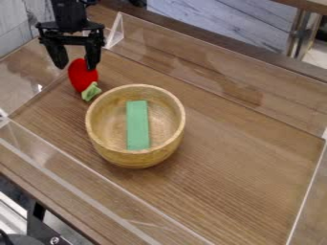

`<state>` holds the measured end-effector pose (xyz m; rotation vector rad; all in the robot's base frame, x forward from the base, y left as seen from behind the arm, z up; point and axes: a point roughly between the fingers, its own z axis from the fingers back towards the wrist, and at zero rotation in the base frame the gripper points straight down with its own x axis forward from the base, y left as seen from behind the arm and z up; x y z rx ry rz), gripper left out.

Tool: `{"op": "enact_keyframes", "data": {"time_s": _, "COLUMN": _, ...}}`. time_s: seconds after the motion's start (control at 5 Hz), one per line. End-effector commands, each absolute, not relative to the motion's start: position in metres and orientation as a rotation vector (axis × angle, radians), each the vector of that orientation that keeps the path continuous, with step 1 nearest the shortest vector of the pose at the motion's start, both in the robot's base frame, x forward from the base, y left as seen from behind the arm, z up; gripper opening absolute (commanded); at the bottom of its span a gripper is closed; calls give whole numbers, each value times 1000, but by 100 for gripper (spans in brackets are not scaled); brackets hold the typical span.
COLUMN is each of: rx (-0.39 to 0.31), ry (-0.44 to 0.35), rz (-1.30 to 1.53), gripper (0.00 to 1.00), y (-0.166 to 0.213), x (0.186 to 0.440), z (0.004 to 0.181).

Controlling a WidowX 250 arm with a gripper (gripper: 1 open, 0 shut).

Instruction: Move the red fruit to the right

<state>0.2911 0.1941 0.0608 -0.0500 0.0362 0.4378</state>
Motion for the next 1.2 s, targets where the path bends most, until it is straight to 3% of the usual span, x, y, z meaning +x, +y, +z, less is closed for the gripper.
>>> {"op": "enact_keyframes", "data": {"time_s": 0.0, "rx": -22, "ry": -21, "rz": 442, "gripper": 100, "y": 203, "x": 305, "z": 77}}
{"op": "enact_keyframes", "data": {"time_s": 1.0, "rx": -47, "ry": 2, "rz": 518, "gripper": 100, "y": 216, "x": 310, "z": 67}}
